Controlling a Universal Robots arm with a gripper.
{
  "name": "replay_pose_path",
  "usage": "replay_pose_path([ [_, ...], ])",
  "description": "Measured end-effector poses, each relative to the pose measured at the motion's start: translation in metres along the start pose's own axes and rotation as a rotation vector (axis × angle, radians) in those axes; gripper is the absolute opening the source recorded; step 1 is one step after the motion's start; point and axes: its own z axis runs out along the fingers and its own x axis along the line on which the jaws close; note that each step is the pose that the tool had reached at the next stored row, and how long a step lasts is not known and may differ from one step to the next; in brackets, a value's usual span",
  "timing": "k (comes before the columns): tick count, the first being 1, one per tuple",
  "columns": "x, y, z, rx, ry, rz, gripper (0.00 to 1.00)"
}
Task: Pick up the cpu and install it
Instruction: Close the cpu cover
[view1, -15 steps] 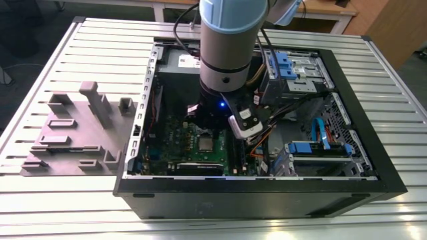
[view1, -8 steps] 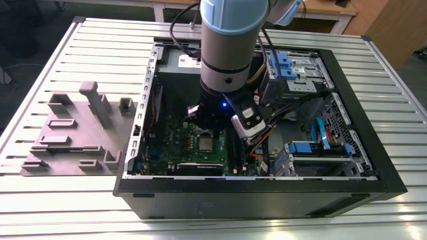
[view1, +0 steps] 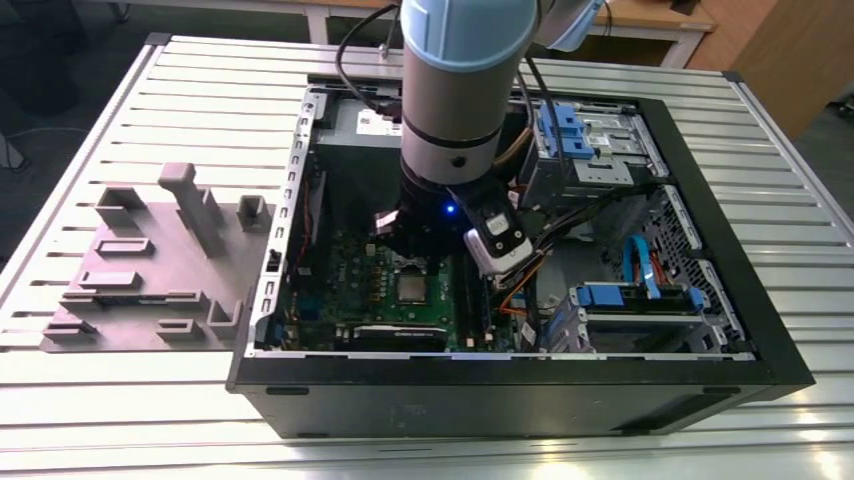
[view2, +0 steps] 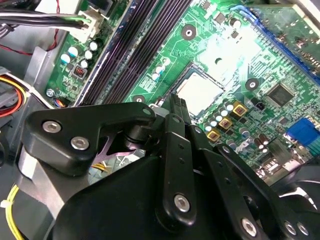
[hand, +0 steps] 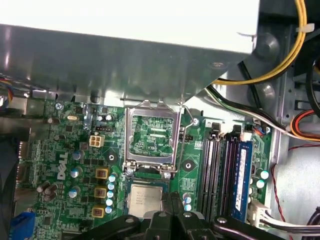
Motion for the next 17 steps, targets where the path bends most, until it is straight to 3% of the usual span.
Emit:
replay_pose_path([
  [6, -0.0015, 0.0140, 0.0011, 0.0000, 0.0000, 0.000, 0.10],
  [11, -0.0097, 0.0179, 0.0032, -0.0014, -0.0001, -0.003, 0.10],
  [17, -0.0137, 0.0179, 0.0039, -0.0178, -0.0005, -0.026, 0.10],
])
